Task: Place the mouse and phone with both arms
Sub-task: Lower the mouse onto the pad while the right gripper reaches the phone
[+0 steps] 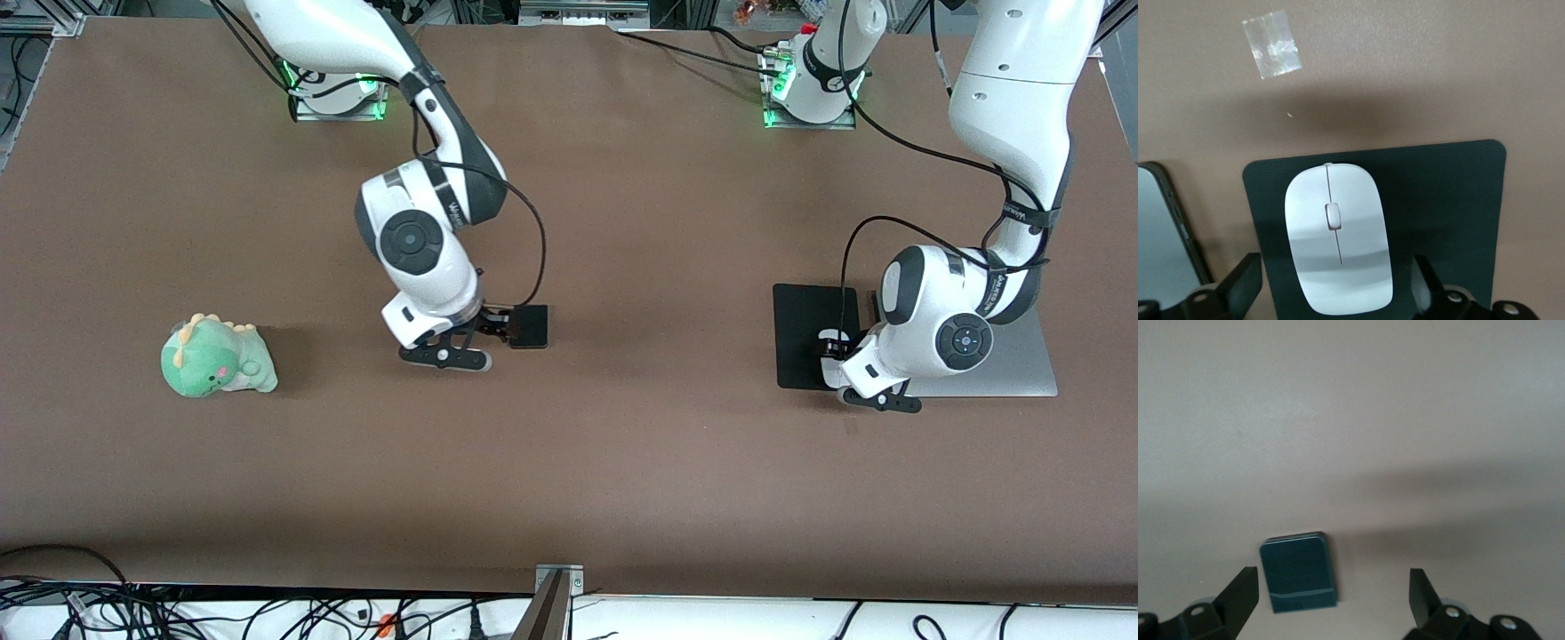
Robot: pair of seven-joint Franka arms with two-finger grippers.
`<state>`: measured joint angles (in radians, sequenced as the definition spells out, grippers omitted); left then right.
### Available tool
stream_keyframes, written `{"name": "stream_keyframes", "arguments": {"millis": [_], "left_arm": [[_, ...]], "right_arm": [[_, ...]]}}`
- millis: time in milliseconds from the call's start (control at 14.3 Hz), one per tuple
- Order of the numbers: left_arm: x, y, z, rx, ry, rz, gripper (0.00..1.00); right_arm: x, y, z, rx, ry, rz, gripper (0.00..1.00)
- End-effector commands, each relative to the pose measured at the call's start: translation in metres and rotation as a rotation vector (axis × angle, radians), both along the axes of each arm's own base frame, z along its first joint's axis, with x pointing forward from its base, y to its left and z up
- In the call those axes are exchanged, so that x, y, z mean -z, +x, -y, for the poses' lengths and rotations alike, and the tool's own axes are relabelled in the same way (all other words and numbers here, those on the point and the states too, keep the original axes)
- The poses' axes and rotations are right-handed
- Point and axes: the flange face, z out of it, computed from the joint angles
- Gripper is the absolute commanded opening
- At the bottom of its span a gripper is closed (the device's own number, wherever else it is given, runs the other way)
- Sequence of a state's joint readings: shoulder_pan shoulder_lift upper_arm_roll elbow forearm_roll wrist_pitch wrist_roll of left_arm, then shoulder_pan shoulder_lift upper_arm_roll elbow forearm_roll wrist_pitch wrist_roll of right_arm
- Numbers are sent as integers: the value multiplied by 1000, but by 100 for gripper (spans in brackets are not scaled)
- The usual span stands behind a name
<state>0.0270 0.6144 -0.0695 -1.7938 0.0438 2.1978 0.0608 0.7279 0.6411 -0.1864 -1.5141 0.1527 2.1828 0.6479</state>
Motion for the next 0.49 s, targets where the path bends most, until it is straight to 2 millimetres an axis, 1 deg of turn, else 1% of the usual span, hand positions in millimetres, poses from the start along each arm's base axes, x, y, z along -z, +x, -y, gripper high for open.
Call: {"name": "stream_keyframes", "arguments": {"millis": [0, 70, 140, 210, 280, 350, 420], "left_arm": [[-33, 2, 4, 21, 9, 17, 100], [-43, 3, 5, 22, 10, 23, 100], [-58, 7, 5, 26, 12, 44, 100], [-78, 14, 5, 29, 14, 69, 100], [-96, 21, 6, 31, 18, 72, 100], [-119, 30, 7, 35, 22, 74, 100], [-142, 38, 10, 39, 24, 71, 100]], "right_arm": [[22, -12, -25, 41, 12, 18, 100], [28, -16, -31, 37, 11, 21, 100], [36, -20, -37, 26, 6, 21, 100], [43, -23, -40, 17, -1, 18, 100], [49, -31, -46, -7, -6, 22, 100], [57, -36, -46, -15, -8, 29, 100], [64, -44, -50, -30, -6, 39, 100]]}}
